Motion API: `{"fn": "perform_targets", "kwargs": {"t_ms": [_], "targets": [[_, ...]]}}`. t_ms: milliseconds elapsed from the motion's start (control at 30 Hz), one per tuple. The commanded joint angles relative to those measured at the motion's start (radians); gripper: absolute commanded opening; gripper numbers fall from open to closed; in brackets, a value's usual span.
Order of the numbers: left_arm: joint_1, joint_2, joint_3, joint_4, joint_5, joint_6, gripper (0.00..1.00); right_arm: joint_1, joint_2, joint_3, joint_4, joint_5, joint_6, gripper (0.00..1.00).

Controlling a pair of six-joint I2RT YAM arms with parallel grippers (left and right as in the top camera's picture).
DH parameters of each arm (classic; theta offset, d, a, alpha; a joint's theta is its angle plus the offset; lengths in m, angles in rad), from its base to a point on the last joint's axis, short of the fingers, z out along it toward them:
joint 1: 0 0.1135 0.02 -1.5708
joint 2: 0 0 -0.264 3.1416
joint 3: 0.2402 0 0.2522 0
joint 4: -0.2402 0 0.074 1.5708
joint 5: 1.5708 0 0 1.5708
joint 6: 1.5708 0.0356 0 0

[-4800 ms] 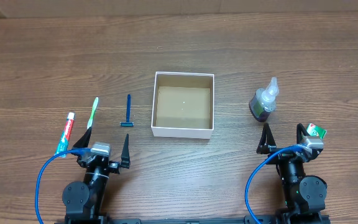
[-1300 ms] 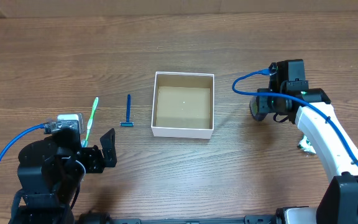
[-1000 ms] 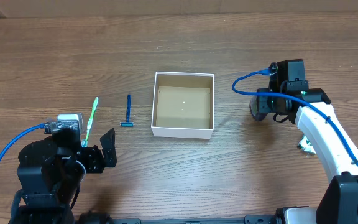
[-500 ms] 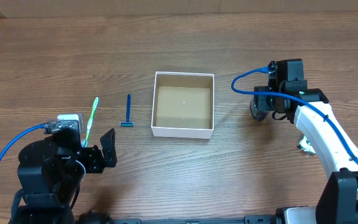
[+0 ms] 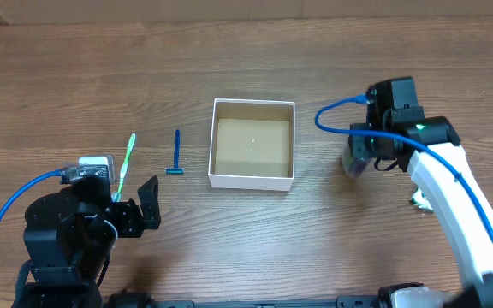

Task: Pack container
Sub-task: 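Carry the soap bottle into the box and release it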

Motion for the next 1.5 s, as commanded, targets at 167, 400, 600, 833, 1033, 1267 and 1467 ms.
{"fn": "perform_targets", "kwargs": {"t_ms": [167,400,600,833,1033,1267,1467], "targets": [[-0.004,0.0,0.026,0.004,0.009,-0.007,1.0,0.443,-0.074,0.292,0.041,0.206,0.229,0.04],[-0.004,0.0,0.026,0.003,0.008,-0.006,1.0,0.531,0.21,0.292,0.296,0.202,0.293,0.04],[-0.004,0.0,0.026,0.003,0.008,-0.006,1.0,0.531,0.378,0.292,0.403,0.203,0.445,0.04],[-0.004,0.0,0.026,-0.008,0.008,-0.006,1.0,0.531,0.491,0.292,0.475,0.202,0.444,0.04],[-0.004,0.0,0.026,-0.008,0.008,-0.006,1.0,0.531,0.515,0.292,0.467,0.19,0.413,0.58],[-0.004,0.0,0.026,-0.008,0.008,-0.006,1.0,0.531,0.417,0.295,0.373,0.165,0.354,1.0],[-0.004,0.0,0.026,-0.008,0.008,-0.002,1.0,0.414,0.001,0.295,0.063,0.513,0.56,1.0]]}}
